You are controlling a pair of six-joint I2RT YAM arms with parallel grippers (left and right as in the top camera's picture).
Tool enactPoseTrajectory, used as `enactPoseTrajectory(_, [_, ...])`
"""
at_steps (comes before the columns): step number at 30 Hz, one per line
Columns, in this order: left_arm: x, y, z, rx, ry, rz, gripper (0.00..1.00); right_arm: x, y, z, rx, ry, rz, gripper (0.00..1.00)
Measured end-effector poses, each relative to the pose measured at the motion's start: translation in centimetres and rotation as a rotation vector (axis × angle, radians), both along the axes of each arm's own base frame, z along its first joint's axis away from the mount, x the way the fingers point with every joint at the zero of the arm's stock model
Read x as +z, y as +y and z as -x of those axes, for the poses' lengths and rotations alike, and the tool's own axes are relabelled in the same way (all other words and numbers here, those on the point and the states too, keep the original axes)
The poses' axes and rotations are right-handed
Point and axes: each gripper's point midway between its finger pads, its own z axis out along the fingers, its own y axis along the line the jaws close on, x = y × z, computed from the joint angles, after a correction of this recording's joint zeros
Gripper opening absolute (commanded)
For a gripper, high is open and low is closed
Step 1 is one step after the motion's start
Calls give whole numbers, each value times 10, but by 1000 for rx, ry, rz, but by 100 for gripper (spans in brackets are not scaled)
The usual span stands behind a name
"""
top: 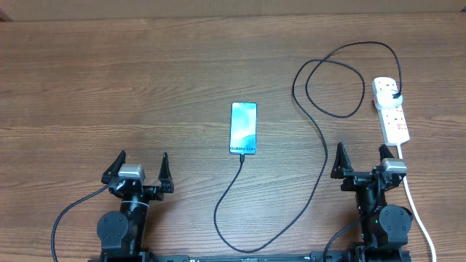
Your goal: Plug charger to phone and switch on socket
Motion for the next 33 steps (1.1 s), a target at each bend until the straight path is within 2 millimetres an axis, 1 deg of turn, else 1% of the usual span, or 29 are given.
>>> enactPoseTrajectory(33, [0, 0, 0, 0, 0, 0, 100, 0, 0, 0, -1, 0, -18, 100])
